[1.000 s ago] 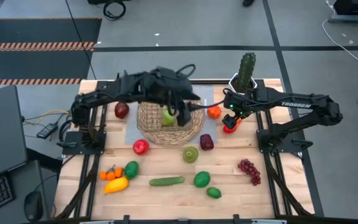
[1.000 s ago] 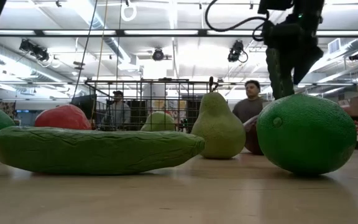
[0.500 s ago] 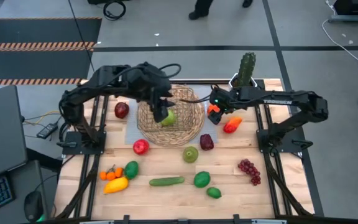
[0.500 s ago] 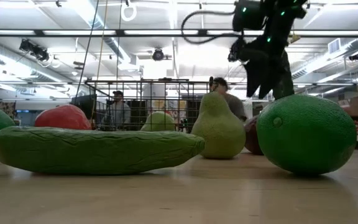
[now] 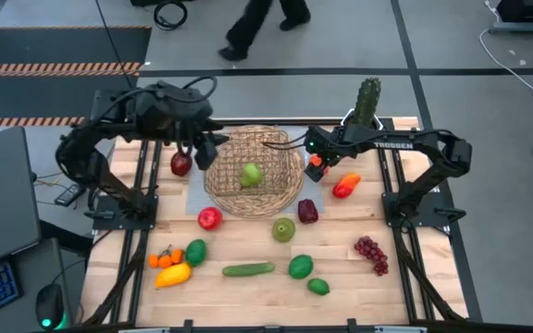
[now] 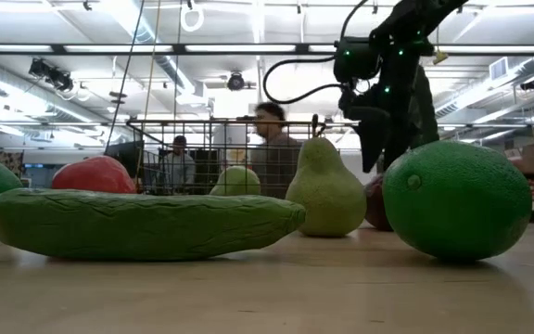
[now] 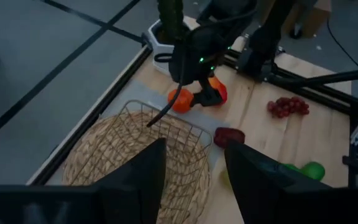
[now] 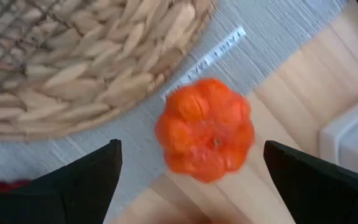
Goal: Build produce basket
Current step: Put the pumpkin into the gold wire basket
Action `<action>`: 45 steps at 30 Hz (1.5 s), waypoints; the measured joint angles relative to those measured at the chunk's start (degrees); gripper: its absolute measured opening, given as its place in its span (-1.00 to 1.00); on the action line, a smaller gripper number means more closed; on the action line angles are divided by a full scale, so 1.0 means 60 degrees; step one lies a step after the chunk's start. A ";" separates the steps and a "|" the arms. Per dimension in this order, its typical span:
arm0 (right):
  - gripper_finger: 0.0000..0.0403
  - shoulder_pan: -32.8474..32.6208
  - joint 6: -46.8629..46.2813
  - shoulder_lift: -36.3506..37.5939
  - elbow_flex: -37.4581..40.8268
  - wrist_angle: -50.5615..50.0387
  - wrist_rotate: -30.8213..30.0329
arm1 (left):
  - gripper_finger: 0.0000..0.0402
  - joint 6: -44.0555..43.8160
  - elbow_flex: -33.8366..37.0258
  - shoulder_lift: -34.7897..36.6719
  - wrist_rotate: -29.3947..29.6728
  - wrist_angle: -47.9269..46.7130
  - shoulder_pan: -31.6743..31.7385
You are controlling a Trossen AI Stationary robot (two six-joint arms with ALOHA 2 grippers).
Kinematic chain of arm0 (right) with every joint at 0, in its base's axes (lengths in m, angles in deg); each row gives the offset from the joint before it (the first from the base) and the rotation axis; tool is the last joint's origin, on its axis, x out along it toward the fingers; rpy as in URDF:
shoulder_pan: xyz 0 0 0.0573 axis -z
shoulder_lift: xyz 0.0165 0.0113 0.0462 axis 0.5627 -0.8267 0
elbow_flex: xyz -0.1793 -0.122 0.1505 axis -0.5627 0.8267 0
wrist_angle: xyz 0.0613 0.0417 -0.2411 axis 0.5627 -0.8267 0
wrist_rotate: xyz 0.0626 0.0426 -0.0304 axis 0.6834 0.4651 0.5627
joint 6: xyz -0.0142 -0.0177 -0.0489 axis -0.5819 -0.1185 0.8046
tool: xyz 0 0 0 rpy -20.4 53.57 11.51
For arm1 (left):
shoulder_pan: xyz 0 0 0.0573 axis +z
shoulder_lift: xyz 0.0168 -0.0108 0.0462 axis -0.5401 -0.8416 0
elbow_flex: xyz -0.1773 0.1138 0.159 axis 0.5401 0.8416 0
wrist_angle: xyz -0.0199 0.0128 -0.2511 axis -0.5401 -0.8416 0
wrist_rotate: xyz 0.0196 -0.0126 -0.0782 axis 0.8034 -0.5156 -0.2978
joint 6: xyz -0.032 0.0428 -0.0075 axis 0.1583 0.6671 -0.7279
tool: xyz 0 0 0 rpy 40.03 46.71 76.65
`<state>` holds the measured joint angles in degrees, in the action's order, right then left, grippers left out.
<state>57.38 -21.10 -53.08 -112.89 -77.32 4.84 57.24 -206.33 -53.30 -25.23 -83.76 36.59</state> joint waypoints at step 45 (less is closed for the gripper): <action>0.20 0.0463 0.0751 -0.0582 0.0036 -0.0366 0.0361 | -0.15 -0.0821 0.0001 0.0181 0.0377 -0.0252 -0.0004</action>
<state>60.15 -16.59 -56.57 -112.67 -79.52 7.00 52.32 -206.33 -52.21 -22.97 -85.27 36.57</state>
